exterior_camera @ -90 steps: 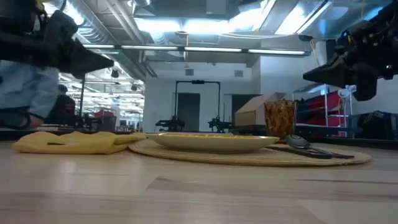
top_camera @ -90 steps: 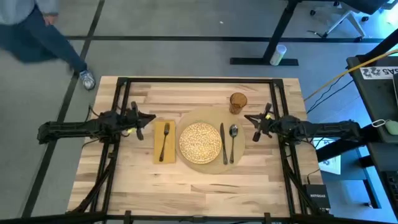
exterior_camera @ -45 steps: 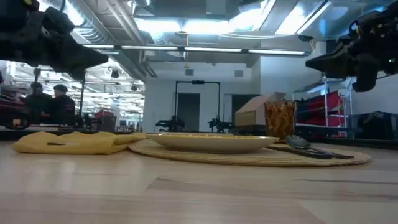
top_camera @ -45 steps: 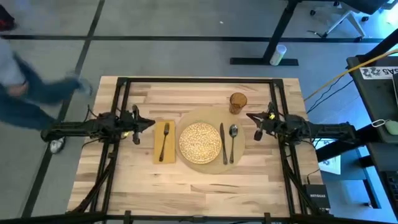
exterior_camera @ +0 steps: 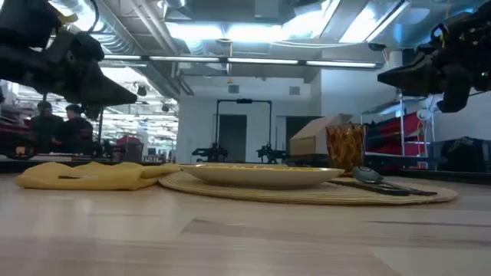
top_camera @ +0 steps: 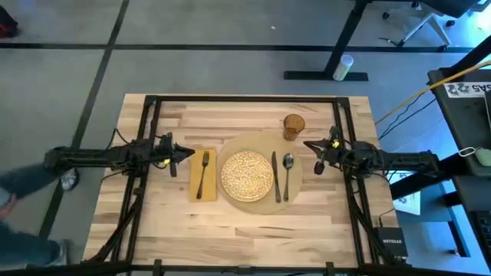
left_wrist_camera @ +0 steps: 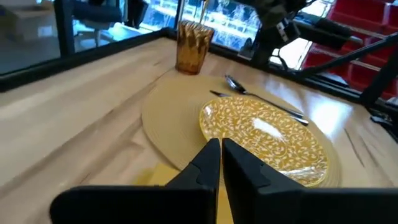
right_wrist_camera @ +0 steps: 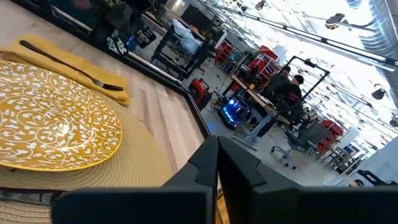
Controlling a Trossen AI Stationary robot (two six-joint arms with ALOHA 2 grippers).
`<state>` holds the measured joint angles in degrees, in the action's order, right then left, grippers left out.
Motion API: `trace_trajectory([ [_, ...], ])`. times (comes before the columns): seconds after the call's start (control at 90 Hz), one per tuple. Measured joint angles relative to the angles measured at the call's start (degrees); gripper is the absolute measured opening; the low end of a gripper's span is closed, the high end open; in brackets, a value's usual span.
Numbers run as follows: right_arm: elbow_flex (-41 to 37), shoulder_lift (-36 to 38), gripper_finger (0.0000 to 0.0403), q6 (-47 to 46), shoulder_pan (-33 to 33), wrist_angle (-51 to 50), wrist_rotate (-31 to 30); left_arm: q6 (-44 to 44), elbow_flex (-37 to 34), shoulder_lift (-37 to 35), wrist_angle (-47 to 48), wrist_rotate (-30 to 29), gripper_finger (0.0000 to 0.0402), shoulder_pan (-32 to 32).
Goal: Set table place
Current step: Return to Home Position
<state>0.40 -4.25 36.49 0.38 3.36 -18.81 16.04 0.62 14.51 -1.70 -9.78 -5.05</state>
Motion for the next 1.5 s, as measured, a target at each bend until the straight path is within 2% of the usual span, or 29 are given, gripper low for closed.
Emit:
trace_trajectory([
  [0.322, 0.0, 0.0, 0.0000, 0.0, 0.0, 0.0, 0.0, -0.3, 0.0, -0.9, -1.4, 0.0, 0.0000, 0.1],
  [0.678, 0.0, 0.0, 0.0000, 0.0, 0.0, 0.0, 0.0, -9.2, 0.0, -9.4, -3.4, -0.4, 0.0000, 0.1],
  [0.844, 0.0, 0.0, 0.0000, 0.0, 0.0, 0.0, 0.0, -11.5, 0.0, -10.5, -2.1, -0.5, 0.0000, 0.1],
  [1.222, 0.0, 0.0, 0.0000, 0.0, 0.0, 0.0, 0.0, -6.7, 0.0, -10.3, -0.3, -0.5, 0.0000, 0.1],
  [1.356, 0.0, 0.0, 0.0000, -0.5, 0.0, 0.0, -0.1, 0.1, 0.0, -10.3, -0.2, -0.3, 0.0000, 0.1],
  [1.5, 0.0, 0.0, 0.0000, -0.2, 0.0, 0.0, 0.2, 1.9, 0.0, -10.3, -0.2, -0.2, 0.0000, 0.1],
])
